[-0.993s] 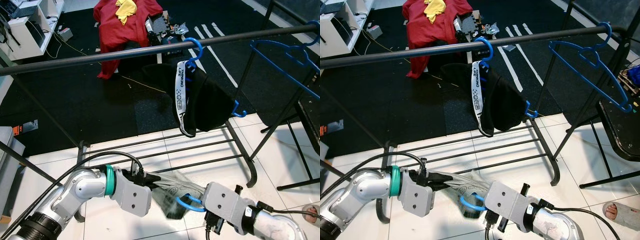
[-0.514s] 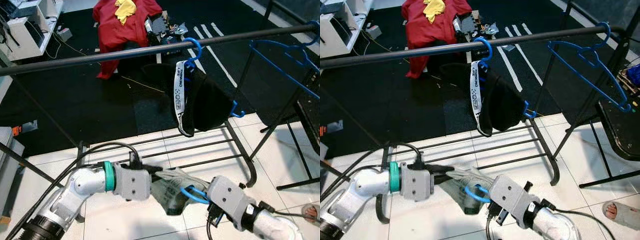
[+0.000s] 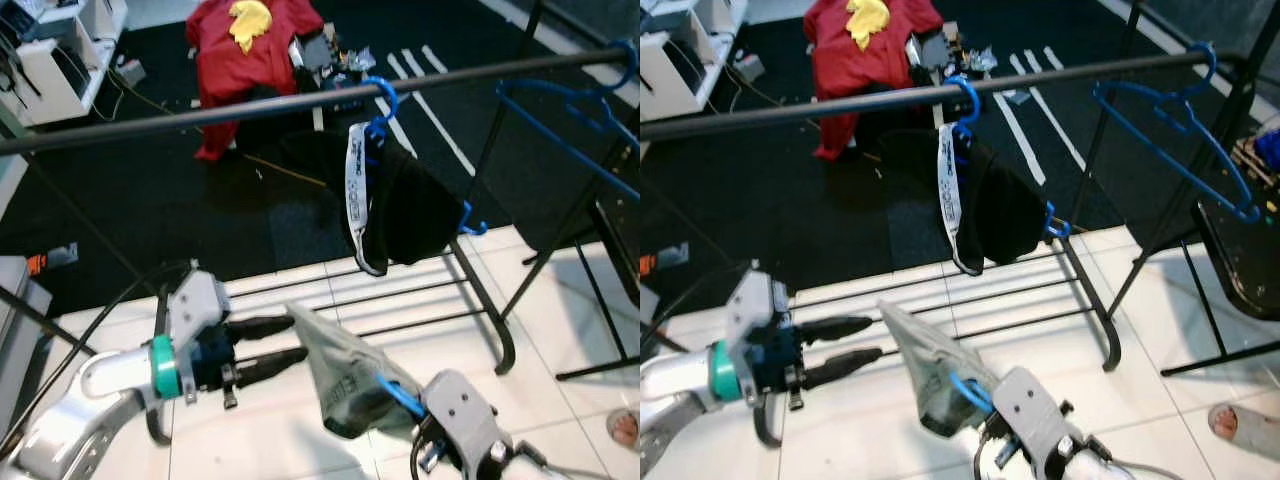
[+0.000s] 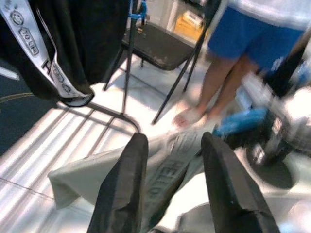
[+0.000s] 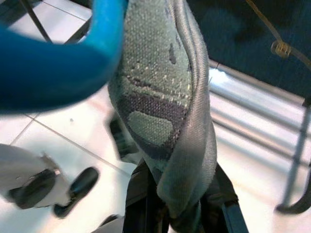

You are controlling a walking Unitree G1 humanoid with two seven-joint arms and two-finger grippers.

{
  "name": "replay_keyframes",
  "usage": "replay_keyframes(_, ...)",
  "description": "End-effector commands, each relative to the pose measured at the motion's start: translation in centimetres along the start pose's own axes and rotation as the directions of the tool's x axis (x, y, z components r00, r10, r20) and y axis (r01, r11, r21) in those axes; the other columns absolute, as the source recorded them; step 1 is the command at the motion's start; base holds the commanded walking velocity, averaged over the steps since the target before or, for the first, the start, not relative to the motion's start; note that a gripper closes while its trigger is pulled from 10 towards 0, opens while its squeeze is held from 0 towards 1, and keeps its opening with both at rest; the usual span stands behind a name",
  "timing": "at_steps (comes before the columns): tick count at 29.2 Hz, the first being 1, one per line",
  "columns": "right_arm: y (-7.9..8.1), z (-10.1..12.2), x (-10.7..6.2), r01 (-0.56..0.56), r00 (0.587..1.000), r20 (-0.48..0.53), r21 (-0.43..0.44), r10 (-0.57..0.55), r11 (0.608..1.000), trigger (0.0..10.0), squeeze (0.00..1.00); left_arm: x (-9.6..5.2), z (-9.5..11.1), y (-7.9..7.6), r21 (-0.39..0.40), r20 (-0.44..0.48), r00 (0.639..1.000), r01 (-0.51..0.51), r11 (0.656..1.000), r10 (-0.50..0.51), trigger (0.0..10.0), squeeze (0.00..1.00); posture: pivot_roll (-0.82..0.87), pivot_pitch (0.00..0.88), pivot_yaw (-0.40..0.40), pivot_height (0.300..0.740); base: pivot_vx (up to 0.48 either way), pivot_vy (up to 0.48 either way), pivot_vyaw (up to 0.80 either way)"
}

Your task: Hang hanger

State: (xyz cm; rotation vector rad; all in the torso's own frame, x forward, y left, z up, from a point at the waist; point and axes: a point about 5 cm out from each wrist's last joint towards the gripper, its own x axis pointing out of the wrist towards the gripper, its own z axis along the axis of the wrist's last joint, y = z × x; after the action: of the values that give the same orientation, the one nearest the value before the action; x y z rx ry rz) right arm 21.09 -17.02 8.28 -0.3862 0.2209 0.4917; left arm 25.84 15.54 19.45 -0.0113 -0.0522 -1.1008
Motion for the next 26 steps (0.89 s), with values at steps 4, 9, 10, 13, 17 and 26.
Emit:
replay_keyframes(4, 1.2, -3.0, -1.9, 0.179, 0.983, -0.072, 0.146, -0.17, 0.973, 0.0, 0.0, -0.2, -2.0, 2.7, -0.15, -0.01, 0.97, -0.243, 0.958, 0.244, 10.0, 0.0, -0.29, 0.235, 0.187, 0.74, 0.0, 0.0, 0.0)
replay_keyframes(9, 0.5, -3.8, -3.7, 0.31, 0.949, -0.113, 0.17, -0.294, 0.935, 0.0, 0.0, 0.5, -3.0, 3.5, -0.079, -0.056, 0.936, -0.352, 0.933, 0.348, 10.0, 0.0, -0.33, 0.247, 0.201, 0.74, 0.0, 0.0, 0.0)
replay_keyframes(10, -0.7, -4.6, -5.8, 0.447, 0.892, -0.161, 0.167, -0.423, 0.879, 0.0, 0.0, 1.4, -3.4, 3.8, -0.066, -0.082, 0.913, -0.405, 0.912, 0.399, 10.0, 0.0, -0.35, 0.251, 0.209, 0.74, 0.0, 0.0, 0.0)
replay_keyframes(13, -3.1, -5.5, -9.6, 0.634, 0.767, -0.214, 0.106, -0.605, 0.766, 0.0, 0.0, 2.8, -3.8, 4.2, -0.054, -0.113, 0.89, -0.45, 0.891, 0.442, 10.0, 0.0, -0.38, 0.256, 0.225, 0.74, 0.0, 0.0, 0.0)
replay_keyframes(17, -5.8, -3.9, -10.8, 0.685, 0.725, -0.144, 0.054, -0.673, 0.726, 0.0, 0.0, 3.7, -3.7, 4.5, -0.067, -0.131, 0.877, -0.472, 0.879, 0.461, 10.0, 0.0, -0.38, 0.258, 0.231, 0.74, 0.0, 0.0, 0.0)
replay_keyframes(26, -8.1, 3.7, -5.5, 0.41, 0.894, 0.172, 0.05, -0.413, 0.911, 0.0, 0.0, 5.1, -2.9, 4.6, -0.055, -0.078, 0.846, -0.531, 0.845, 0.527, 10.0, 0.0, -0.37, 0.25, 0.229, 0.74, 0.0, 0.0, 0.0)
